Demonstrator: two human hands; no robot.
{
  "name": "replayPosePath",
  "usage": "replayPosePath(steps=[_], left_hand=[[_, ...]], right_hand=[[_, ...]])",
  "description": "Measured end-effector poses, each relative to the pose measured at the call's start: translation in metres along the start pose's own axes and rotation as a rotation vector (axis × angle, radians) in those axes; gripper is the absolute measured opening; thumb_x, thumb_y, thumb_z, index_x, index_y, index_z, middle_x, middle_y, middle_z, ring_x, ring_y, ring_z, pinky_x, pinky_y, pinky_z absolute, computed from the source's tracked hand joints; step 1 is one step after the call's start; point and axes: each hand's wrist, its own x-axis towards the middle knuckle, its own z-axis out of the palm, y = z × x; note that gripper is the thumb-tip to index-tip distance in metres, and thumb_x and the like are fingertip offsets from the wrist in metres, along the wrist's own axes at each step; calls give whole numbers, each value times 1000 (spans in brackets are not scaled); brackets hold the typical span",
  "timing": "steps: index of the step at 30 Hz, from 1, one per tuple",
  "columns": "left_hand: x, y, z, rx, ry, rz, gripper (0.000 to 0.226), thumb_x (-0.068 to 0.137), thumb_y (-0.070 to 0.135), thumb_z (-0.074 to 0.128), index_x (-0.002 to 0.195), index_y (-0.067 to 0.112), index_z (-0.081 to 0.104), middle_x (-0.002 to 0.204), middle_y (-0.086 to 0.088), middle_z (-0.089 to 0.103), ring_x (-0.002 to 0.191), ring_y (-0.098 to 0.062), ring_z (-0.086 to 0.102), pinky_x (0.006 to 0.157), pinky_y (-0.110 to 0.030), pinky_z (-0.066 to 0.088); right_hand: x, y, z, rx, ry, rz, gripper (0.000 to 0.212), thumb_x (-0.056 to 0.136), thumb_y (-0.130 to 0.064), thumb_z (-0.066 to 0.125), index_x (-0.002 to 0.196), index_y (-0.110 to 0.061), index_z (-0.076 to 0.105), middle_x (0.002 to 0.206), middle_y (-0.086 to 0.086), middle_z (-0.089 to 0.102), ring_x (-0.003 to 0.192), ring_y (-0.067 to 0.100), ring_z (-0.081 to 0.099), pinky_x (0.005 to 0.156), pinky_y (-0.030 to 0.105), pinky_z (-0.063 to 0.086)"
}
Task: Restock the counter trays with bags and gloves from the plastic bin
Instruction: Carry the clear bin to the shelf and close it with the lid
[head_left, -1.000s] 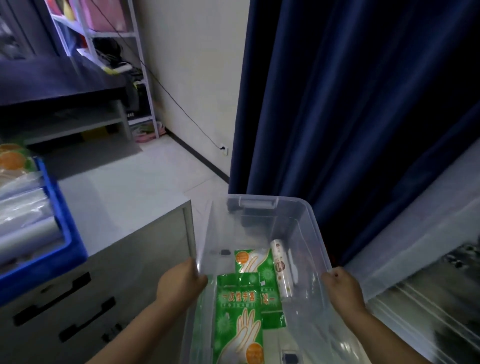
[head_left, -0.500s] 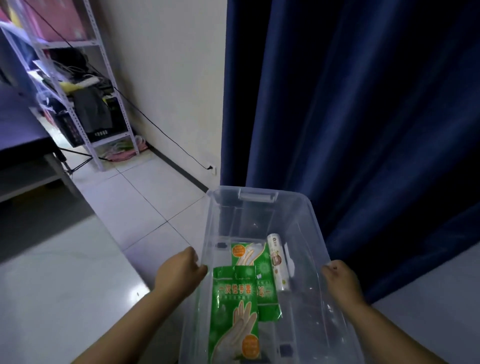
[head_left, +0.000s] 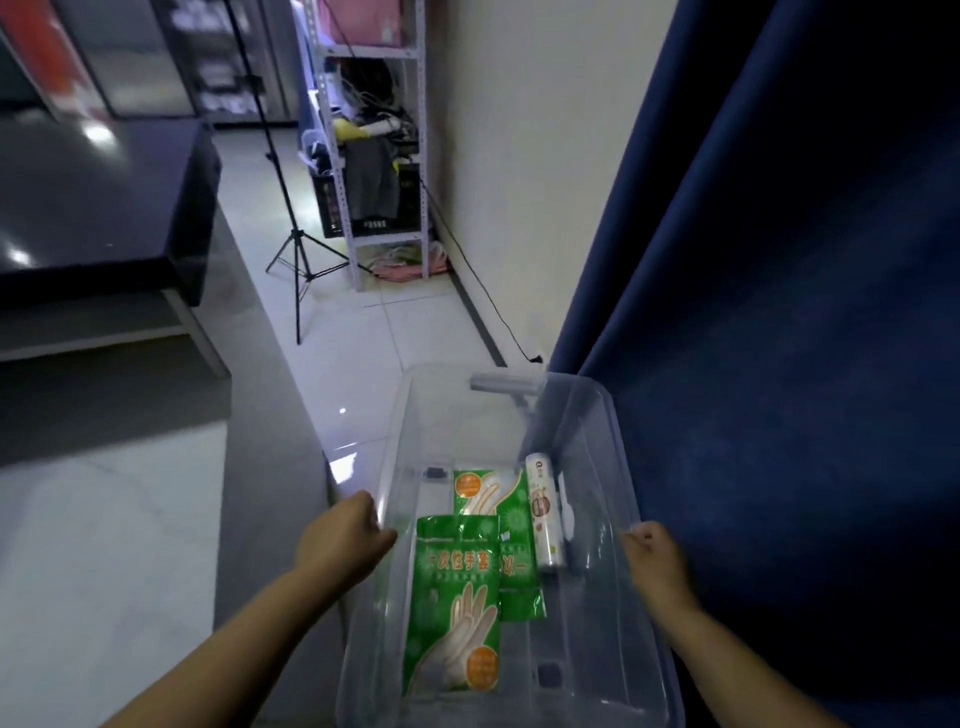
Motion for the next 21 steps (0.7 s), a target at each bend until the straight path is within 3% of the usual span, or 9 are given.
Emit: replayPosePath(steps=[2,5,8,12,16,19,21], left_hand=[[10,-1,0,-18,14,-51,23,82,38,61,84,19,49,90,-6,63,83,-26,59,61,-28,37],[30,-4,-6,-26,45,-130,33,82,40,60,66,24,36,76,0,53,71,-22,51,54,-28,31],[59,-5,-14,-82,87,-174,35,81,36,62,62,25,34,69,0,48,65,-24,50,47,-27,28],[112,-16,-19,-134,92,-225,25,81,32,62,71,22,41,83,-12,63,82,-32,62,55,-29,33],[184,-26,-25,-190,57,-298,25,79,32,61,68,21,41,87,-10,63,74,-26,54,57,-28,34],[236,-25,-34,-233,-3,-329,21,79,30,61,72,18,45,88,-12,63,81,-30,60,66,-31,44],[266,-21,-44,-228,-14,-345,22,78,31,61,70,19,44,83,-8,59,79,-28,58,65,-30,43]], right_hand=[[22,-13,10,2,-42,-30,20,91,-10,54,72,-9,49,66,7,48,58,17,42,51,26,32],[54,-38,26,-9,-88,-87,25,89,-8,53,66,-12,45,61,5,44,55,17,40,49,25,31],[86,-66,44,-4,-121,-113,27,88,-4,52,64,-12,42,61,6,43,57,18,40,50,26,30],[132,-105,73,-17,-153,-120,28,89,-2,51,64,-11,43,62,6,45,56,16,40,50,26,33],[187,-151,100,-107,-185,-123,11,92,-9,50,81,-9,52,78,7,53,75,20,50,66,24,39],[230,-184,118,-137,-161,-96,32,89,-1,52,60,-11,41,63,7,46,58,18,42,46,23,35],[253,-206,128,-136,-161,-68,35,88,-1,53,59,-13,37,59,5,42,53,15,38,45,25,30]])
